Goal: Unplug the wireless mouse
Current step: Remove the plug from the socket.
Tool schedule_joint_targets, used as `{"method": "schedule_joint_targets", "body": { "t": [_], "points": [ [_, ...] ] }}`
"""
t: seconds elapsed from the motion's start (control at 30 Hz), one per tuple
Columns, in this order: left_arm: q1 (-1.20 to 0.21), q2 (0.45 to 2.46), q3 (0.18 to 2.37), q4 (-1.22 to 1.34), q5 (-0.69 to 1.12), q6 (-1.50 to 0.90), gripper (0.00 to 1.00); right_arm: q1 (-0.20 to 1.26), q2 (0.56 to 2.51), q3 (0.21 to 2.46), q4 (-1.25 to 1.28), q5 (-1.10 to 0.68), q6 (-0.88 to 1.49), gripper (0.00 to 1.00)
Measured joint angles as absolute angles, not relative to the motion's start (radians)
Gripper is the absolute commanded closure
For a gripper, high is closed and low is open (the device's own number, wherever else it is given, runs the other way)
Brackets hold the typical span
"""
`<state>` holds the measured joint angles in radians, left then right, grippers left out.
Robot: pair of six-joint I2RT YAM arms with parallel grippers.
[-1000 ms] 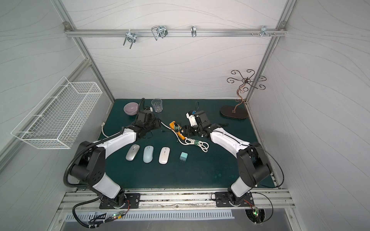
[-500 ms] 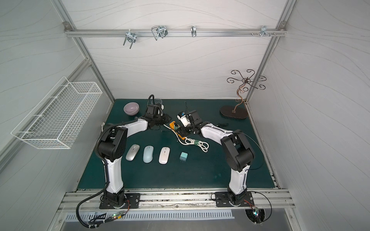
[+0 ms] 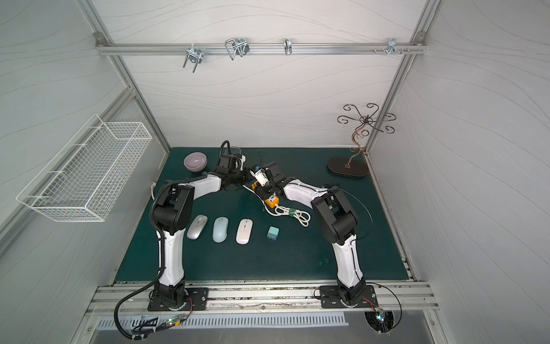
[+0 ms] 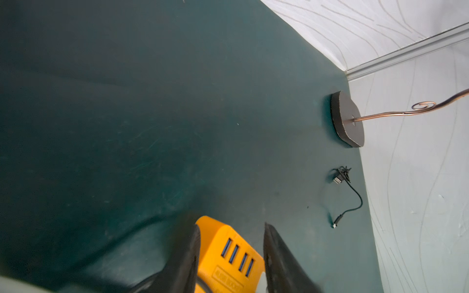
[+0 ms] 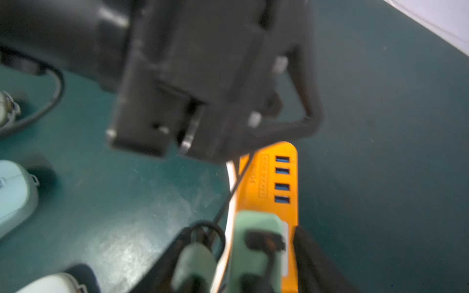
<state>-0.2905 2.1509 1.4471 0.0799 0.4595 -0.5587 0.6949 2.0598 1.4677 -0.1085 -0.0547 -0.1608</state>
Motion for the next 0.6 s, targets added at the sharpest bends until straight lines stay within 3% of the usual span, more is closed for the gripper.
{"method": "schedule_joint_targets", "body": {
  "t": [0.07, 0.17, 0.23, 0.47, 0.57, 0.6],
  "points": [
    [-0.290, 2.152, 1.448, 0.080, 0.469, -0.559, 0.56, 0.700, 2.065, 1.475, -0.110, -0.033, -0.151, 0.59],
    [-0.290, 2.159, 1.454, 0.080, 0.486, -0.559, 0.56, 0.699, 2.065, 1.475, -0.112, -0.014, -0.139, 0.43],
    [-0.290, 2.166, 1.461, 0.083, 0.495, -0.561, 0.55, 0.698, 2.065, 1.475, -0.116, 0.001, -0.130, 0.42],
    [-0.290, 2.183, 1.462, 0.088, 0.535, -0.561, 0.57, 0.697, 2.065, 1.473, -0.134, 0.024, -0.109, 0.47],
    [-0.292, 2.196, 1.462, 0.094, 0.560, -0.562, 0.60, 0.694, 2.067, 1.473, -0.141, 0.023, -0.096, 0.54],
    [-0.294, 2.199, 1.463, 0.099, 0.566, -0.562, 0.61, 0.693, 2.068, 1.473, -0.143, 0.023, -0.094, 0.63]
  ]
}}
